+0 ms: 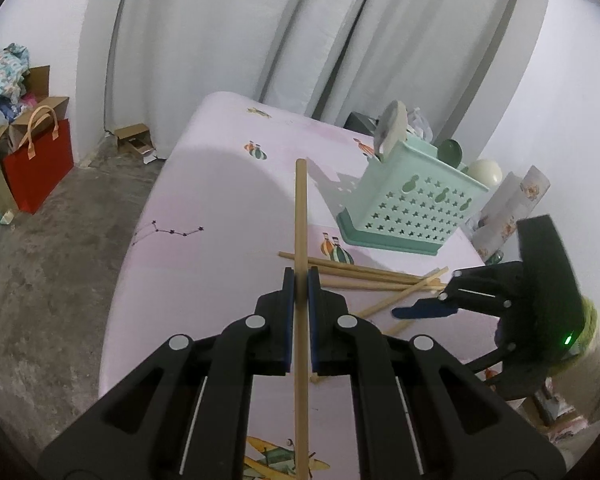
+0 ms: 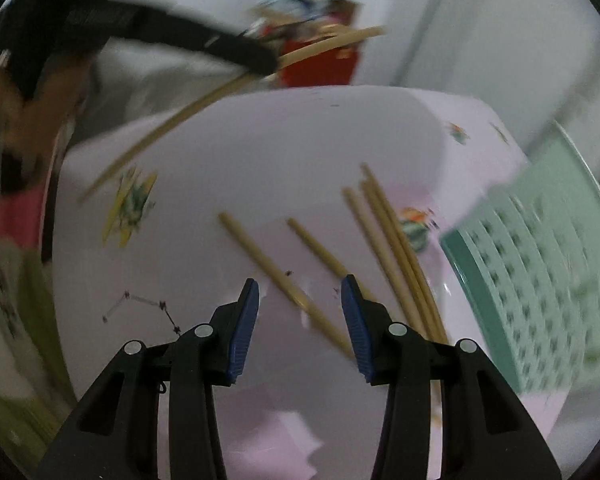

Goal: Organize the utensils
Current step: 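Hold the chopstick upright in the left tool while the right tool grasps another chopstick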

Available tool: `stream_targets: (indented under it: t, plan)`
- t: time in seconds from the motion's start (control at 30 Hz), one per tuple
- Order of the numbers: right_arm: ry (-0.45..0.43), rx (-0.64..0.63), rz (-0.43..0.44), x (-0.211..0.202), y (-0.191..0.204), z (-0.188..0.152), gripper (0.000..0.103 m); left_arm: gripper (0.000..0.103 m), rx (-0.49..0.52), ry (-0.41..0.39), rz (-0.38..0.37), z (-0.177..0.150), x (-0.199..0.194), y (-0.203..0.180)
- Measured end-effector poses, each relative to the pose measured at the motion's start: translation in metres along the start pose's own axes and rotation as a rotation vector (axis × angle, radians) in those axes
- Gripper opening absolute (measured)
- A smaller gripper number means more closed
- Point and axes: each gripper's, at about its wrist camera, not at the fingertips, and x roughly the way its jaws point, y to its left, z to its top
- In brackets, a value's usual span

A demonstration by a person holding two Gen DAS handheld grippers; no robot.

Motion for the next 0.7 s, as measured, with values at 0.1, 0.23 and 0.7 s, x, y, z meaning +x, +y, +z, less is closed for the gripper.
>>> stream_targets:
  t: [0.1,0.23,0.7]
  plan:
    - [0.022,-0.095,0.046,0.01,0.006,0.01,0.038,0.005,-0.01,-0.001,0.002,0.001,0.001,0.002]
    - [0.034,-0.165,0.088,0.022,0.011,0.02,0.032,0.005,-0.025,-0.007,-0.009,0.003,0.002,0.006]
    - [-0.074,0.116,0.109,0.007,-0.029,0.021,0.006,0.005,-0.269,-0.141,-0.238,0.004,-0.011,0.026]
